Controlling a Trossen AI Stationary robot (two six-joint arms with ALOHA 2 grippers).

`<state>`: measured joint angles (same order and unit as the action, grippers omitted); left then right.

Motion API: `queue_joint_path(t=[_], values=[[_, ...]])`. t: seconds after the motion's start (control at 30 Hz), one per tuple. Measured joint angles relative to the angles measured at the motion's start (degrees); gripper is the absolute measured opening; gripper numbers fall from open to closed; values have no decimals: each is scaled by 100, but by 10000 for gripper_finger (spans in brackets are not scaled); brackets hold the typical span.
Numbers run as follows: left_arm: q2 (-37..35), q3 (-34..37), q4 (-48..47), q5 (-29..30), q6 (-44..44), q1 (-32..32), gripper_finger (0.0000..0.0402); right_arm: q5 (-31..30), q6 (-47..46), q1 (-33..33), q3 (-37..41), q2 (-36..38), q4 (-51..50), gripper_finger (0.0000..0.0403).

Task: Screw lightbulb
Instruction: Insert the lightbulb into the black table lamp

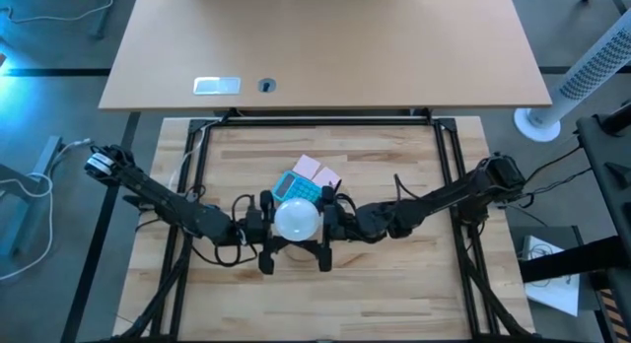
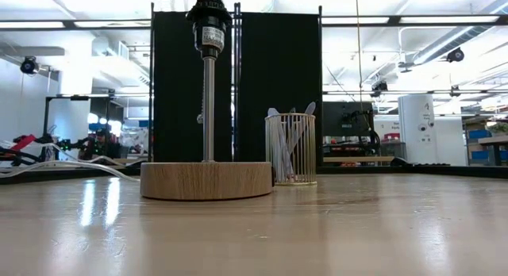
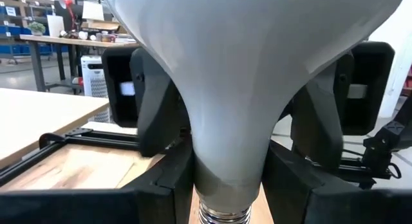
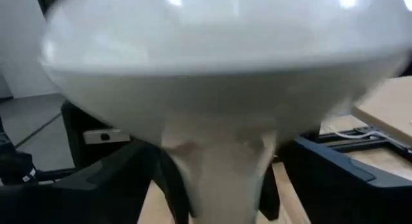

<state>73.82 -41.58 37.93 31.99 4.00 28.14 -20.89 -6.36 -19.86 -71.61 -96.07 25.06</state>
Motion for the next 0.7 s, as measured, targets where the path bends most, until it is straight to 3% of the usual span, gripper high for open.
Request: queue_joint_path(t=[0.33, 0.7], values=[[-16, 4, 2, 0, -32, 0, 142, -2, 106, 9, -13, 2, 45, 236], [-44, 7, -92, 2, -32, 0, 143, -4, 102, 11, -13, 4, 50, 202]])
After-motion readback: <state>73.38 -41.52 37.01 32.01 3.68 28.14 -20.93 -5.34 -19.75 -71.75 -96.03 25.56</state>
